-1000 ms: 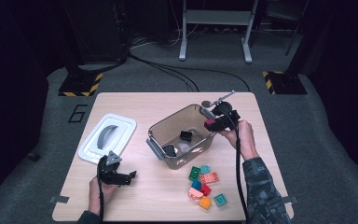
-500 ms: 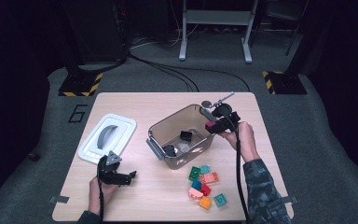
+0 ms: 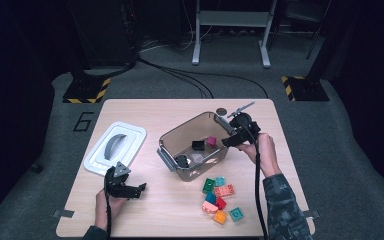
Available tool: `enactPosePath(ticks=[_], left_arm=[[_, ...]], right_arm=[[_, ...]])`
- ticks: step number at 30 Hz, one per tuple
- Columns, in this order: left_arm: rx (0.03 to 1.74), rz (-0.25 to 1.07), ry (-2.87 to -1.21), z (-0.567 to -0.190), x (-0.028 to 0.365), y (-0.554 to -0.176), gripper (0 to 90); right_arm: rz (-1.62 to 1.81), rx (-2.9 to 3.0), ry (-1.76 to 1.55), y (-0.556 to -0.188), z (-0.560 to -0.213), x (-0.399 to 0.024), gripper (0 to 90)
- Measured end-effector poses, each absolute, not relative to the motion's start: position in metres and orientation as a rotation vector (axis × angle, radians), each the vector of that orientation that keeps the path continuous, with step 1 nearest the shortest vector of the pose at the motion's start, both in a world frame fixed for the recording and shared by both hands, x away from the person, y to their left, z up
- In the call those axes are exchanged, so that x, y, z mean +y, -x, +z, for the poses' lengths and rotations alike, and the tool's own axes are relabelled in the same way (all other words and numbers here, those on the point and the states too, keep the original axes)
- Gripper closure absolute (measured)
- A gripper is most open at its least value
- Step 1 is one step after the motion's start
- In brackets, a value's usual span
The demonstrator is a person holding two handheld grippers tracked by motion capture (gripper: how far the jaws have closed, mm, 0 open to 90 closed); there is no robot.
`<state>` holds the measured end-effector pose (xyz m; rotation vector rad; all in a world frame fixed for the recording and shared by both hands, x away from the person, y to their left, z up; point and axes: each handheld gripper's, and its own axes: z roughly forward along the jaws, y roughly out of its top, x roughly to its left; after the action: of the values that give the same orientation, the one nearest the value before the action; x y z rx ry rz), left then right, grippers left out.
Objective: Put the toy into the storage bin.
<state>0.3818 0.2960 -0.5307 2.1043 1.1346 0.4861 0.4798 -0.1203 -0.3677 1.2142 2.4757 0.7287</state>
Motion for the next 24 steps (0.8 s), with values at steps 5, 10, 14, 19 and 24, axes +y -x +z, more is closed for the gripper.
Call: enactPosePath(ticks=[5, 10, 14, 19, 24], left_arm=[[1.134, 0.486, -2.104, -0.531, 0.296, -0.382, 2.5], [1.135, 0.486, -2.104, -0.531, 0.296, -0.382, 2.5], [1.135, 0.487, -2.104, -0.531, 0.296, -0.382, 2.5], [1.135, 0.487, -2.104, -0.531, 0.296, -0.382, 2.5], [1.134, 0.486, -2.109, -0.530, 0.296, -0.382, 2.6]], right_arm=[[0.802, 2.438, -1.217, -0.463, -0.371, -0.131, 17.6], [0.853, 2.409, -1.223, -0.441, -0.382, -0.142, 14.7], [0.870, 2.391, -1.235, -0.424, -0.396, -0.149, 14.3], [0.875, 2.405, -1.254, -0.404, -0.419, -0.151, 14.2], [0.895, 2.401, -1.274, -0.383, -0.439, -0.153, 14.0]])
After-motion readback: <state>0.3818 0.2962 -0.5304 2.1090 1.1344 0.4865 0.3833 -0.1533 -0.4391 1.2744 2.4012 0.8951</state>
